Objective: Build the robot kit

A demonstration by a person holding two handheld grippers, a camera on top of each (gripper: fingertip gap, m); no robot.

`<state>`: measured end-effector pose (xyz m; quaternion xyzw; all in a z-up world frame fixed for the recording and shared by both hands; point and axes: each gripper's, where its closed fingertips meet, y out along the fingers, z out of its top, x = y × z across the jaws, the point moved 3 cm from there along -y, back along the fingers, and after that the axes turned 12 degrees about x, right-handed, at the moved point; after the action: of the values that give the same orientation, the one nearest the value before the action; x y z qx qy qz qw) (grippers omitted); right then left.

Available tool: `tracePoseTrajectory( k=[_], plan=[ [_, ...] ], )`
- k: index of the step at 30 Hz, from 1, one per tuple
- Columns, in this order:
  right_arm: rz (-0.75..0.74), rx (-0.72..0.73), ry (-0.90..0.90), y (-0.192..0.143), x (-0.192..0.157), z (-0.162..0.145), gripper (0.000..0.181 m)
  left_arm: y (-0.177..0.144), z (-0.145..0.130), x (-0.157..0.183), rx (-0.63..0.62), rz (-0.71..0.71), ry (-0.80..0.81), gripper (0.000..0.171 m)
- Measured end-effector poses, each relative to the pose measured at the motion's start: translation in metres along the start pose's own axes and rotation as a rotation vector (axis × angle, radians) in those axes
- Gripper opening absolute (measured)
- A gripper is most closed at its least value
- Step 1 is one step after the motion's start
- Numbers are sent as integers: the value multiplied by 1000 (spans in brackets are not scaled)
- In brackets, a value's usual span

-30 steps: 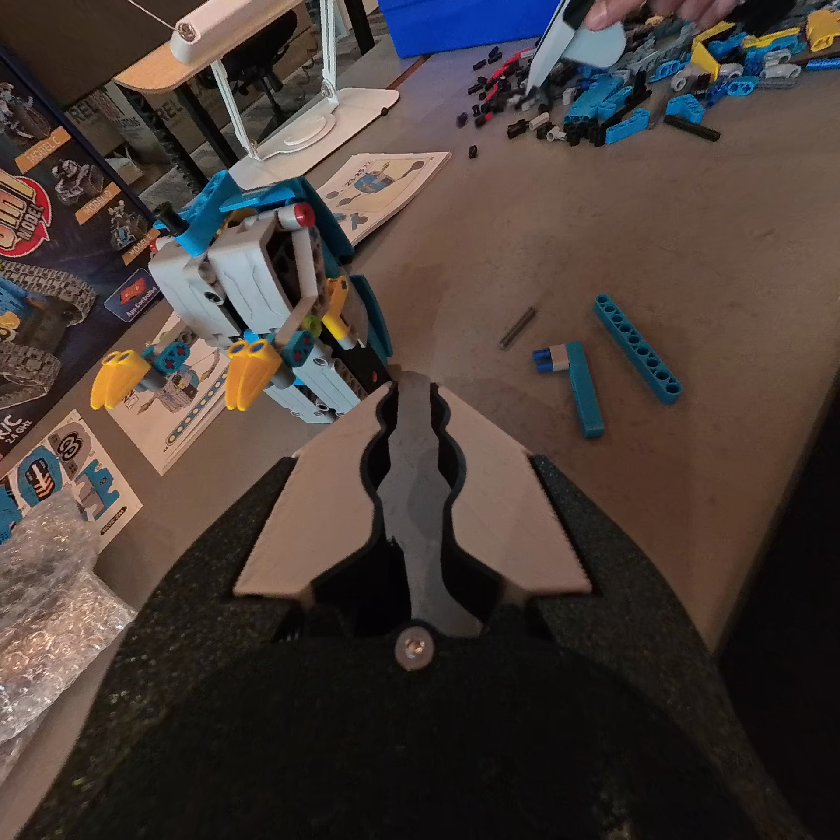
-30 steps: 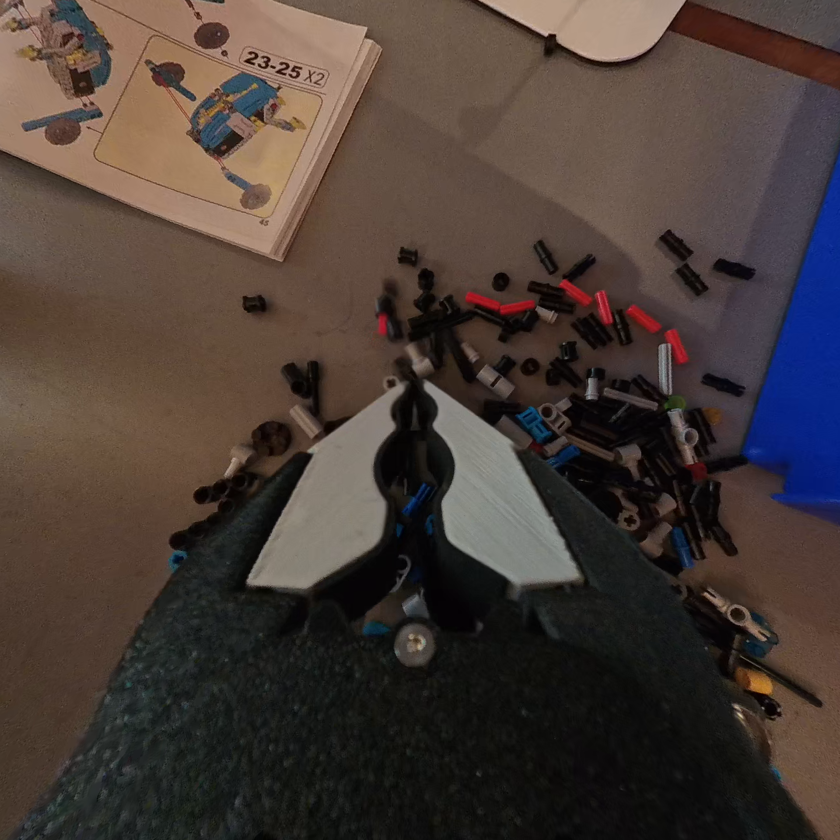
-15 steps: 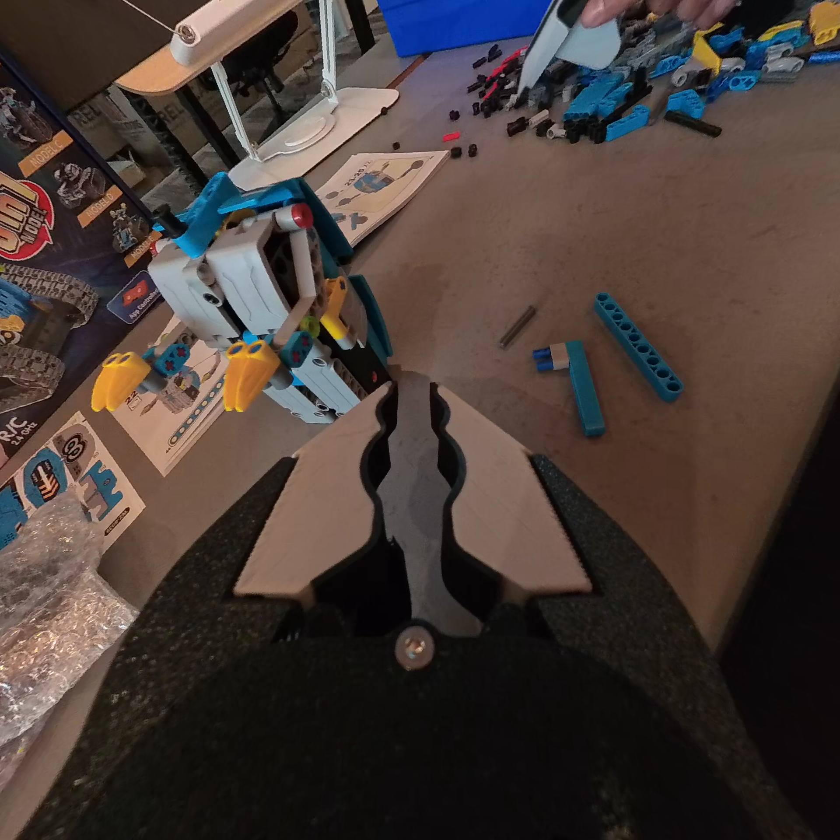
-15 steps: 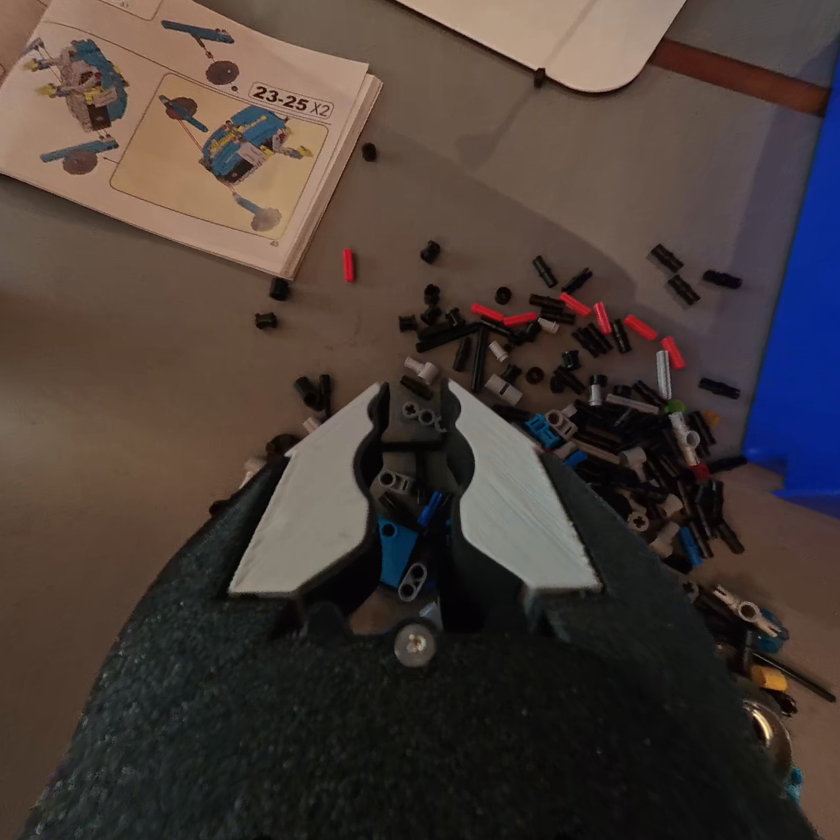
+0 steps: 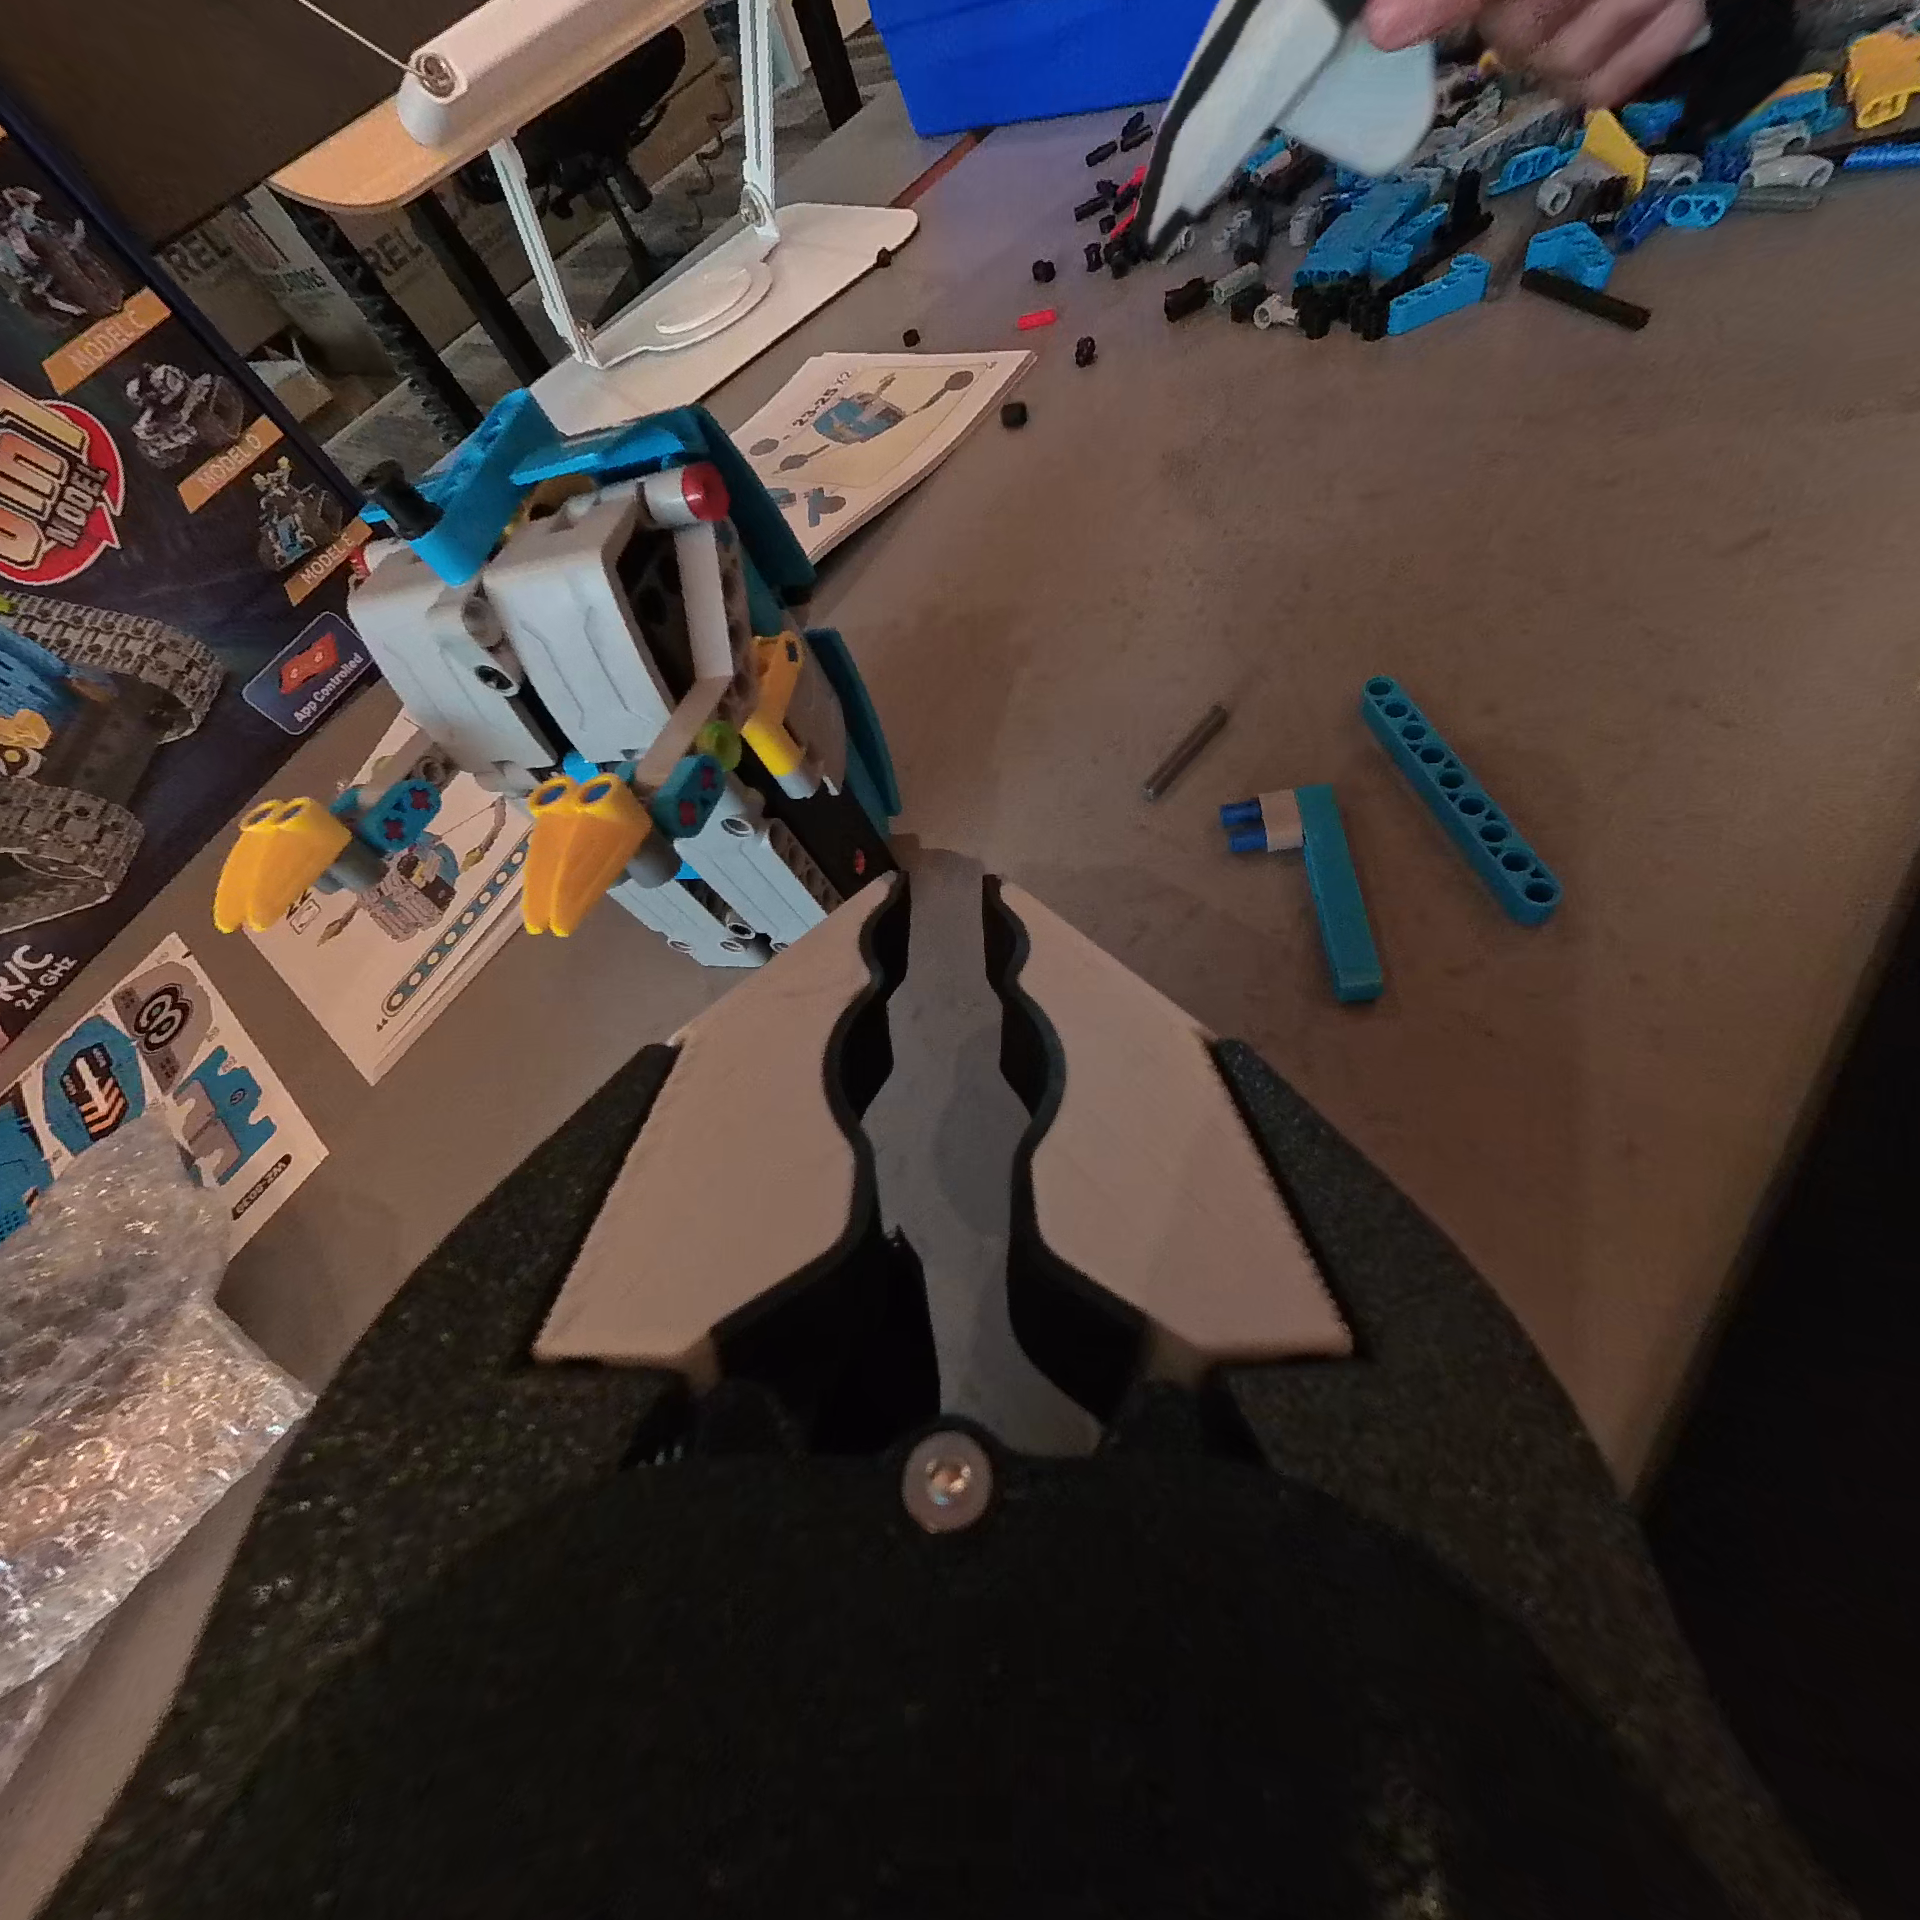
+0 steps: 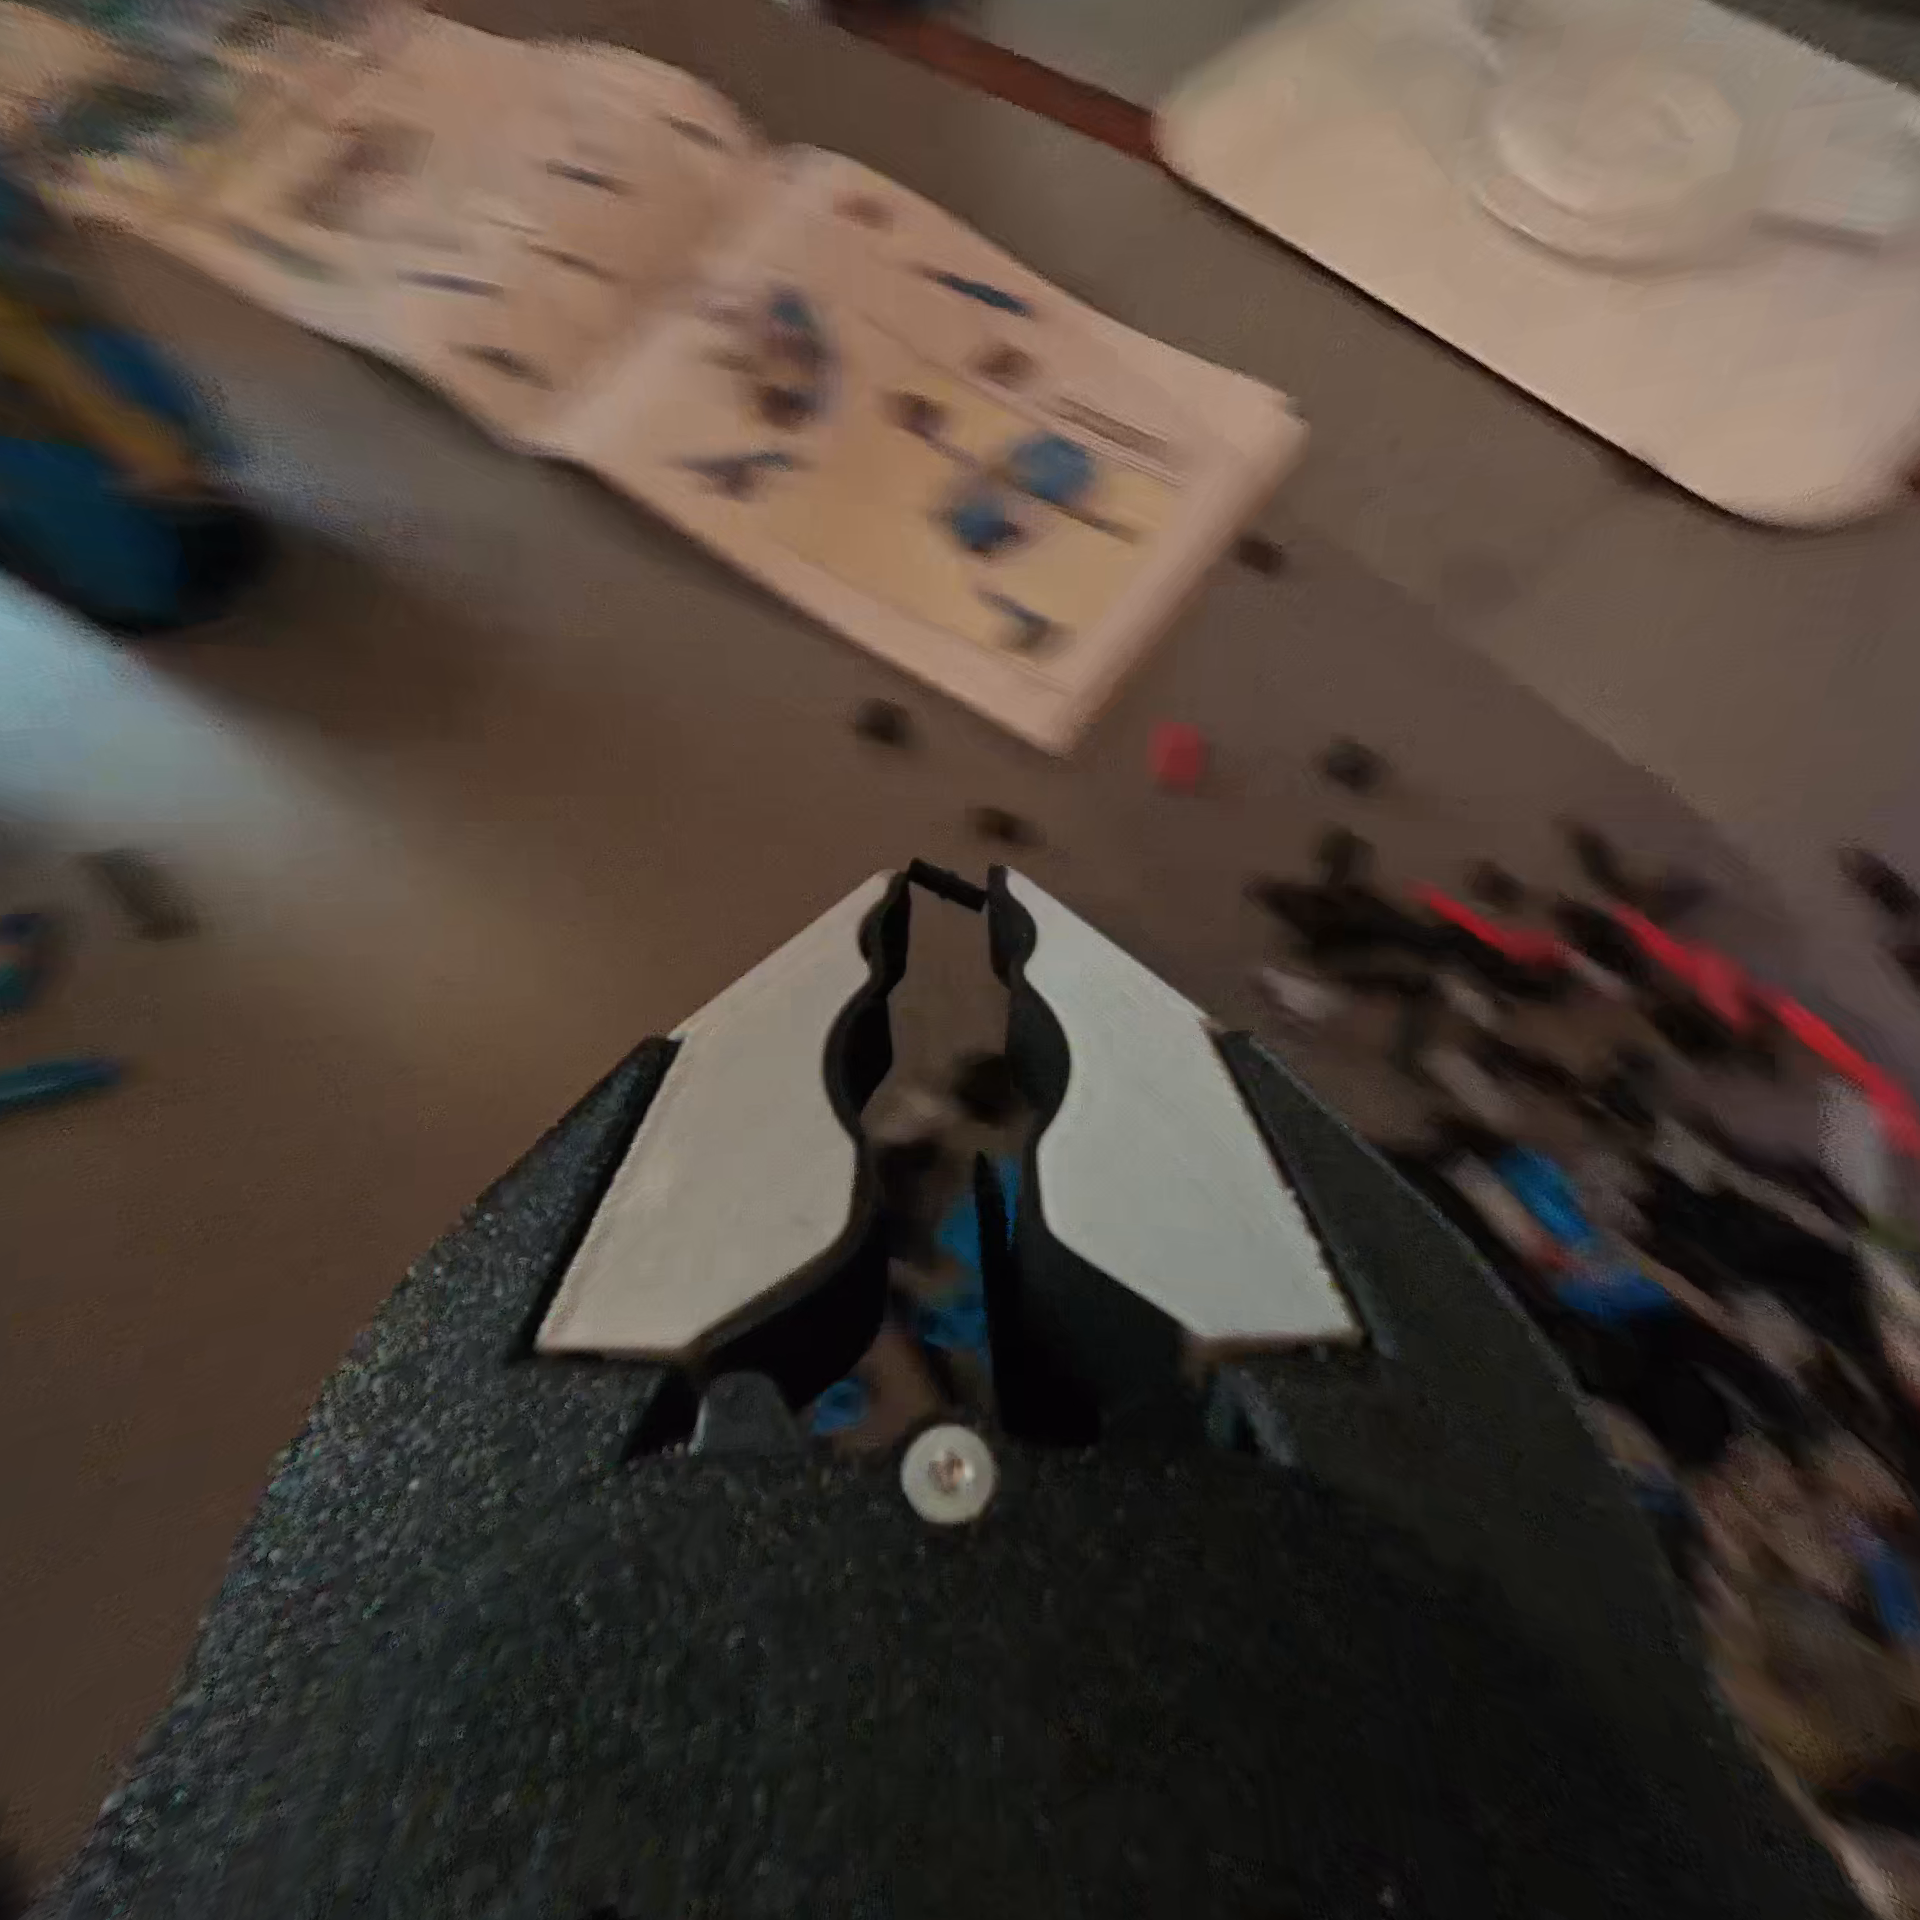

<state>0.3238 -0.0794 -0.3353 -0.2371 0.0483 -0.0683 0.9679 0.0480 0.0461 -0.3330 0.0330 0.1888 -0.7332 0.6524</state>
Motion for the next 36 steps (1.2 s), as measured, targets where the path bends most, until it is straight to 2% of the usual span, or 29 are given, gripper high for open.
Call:
tracePoseTrajectory(
  k=[3, 5, 9, 12, 13, 14, 16, 18, 19, 20, 21, 24, 28, 32, 36],
  plan=[
    [382, 43, -183, 5, -96, 6, 15, 0, 0, 0, -4, 0, 0, 13],
    [532, -21, -307, 7, -142, -7, 15, 0, -1, 0, -6, 1, 2, 13],
    [550, -157, -404, 21, -161, -34, 15, 0, -1, 0, -5, 1, 0, 13],
    [548, -159, -378, 22, -159, -37, 17, 1, -1, 0, -8, -1, 0, 13],
    [550, -159, -354, 21, -156, -37, 23, 1, -1, 0, -8, -2, 2, 13],
    [547, -160, -339, 18, -150, -34, 34, 1, -1, 1, -9, -3, 3, 13],
    [435, -109, -315, 11, -112, -20, 36, 0, -1, 1, -7, -2, 5, 13],
    [281, -39, -239, -1, -53, -4, 29, 0, -1, 1, -6, -2, 4, 13],
    [154, -42, -212, -6, -12, -3, 26, 0, -1, 1, -6, -2, 3, 13],
    [46, -75, -185, -11, 25, -7, 26, 0, -1, 0, -6, -2, 2, 13],
    [0, -113, -145, -14, 51, -13, 27, 0, -1, 1, -8, -4, 1, 13],
    [-76, -175, -129, -13, 98, -26, 26, 1, -1, 1, -10, -7, 2, 13],
    [-12, -145, -52, -1, 102, -28, 26, 1, -1, 1, -9, -4, 1, 13],
    [-26, -154, -144, 6, 97, -24, 21, 1, -1, 0, -10, -6, -4, 13],
    [-18, -162, -156, 9, 92, -23, 20, 0, -1, 1, -6, -6, 1, 13]
  ],
)
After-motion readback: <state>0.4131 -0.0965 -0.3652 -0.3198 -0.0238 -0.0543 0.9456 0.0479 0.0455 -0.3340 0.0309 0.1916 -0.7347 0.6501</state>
